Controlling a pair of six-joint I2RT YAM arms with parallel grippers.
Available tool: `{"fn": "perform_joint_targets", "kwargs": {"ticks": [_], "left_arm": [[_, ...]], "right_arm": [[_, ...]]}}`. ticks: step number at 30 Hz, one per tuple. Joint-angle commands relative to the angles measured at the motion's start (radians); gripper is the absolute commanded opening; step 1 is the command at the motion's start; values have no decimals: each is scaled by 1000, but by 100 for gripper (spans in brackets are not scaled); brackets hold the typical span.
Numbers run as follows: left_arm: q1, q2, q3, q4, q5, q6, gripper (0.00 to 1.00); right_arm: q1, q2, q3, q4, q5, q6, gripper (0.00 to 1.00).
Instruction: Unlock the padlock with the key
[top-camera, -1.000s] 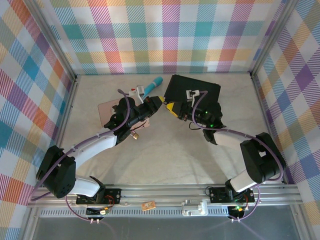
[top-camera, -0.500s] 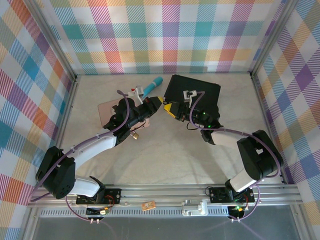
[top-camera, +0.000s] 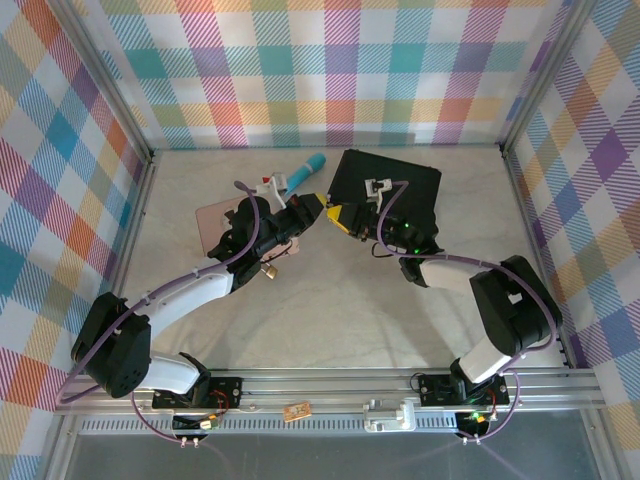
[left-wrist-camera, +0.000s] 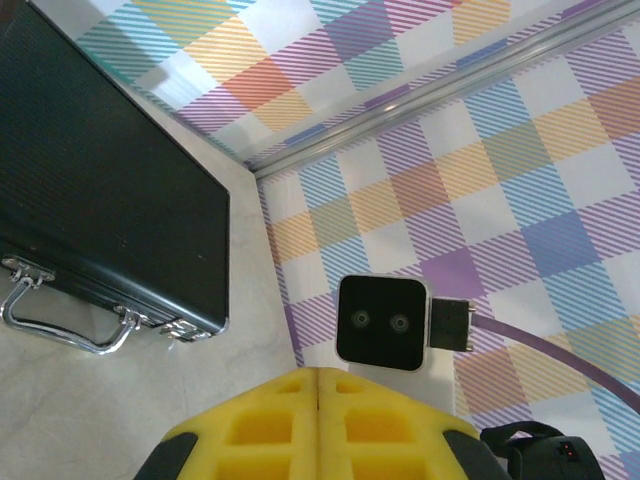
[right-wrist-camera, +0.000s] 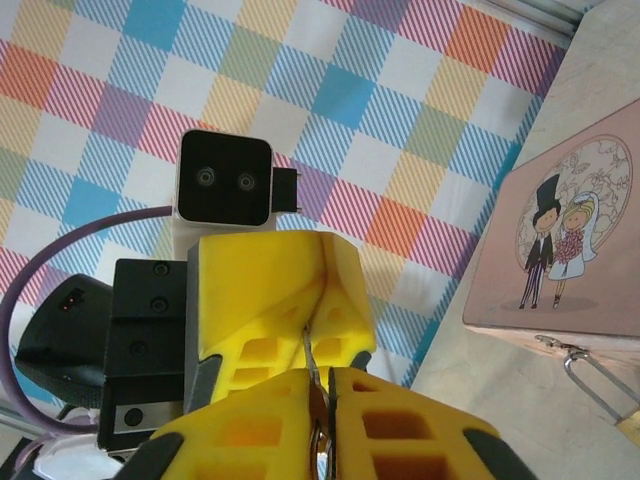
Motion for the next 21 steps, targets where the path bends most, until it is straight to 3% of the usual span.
{"fn": "perform_joint_targets", "kwargs": {"ticks": [1,8,10,12,14,16,21], "left_arm": [[-12,-30,-16,42,-5,0,0],[-12,-55,-34,20,-49,1,0],[-11,-68,-37,-11,-66,3,15],[-6,-90,-35,-67,-87,16,44],[3,-122,-35,-139,-114,29,59],[17,-154,-35,-228,-142,38,64],[39,-224,-77,-493,-244,29,65]], "right_arm": [[8,13,31,72,12,9,3],[6,5,3,68,39,3,0],[6,2,1,47,38,-8,0],[7,-1,-3,28,38,-21,0],[4,-10,-7,-24,38,-46,0],[4,-25,-11,-100,32,-89,0],[5,-82,9,-411,18,-251,0]]}}
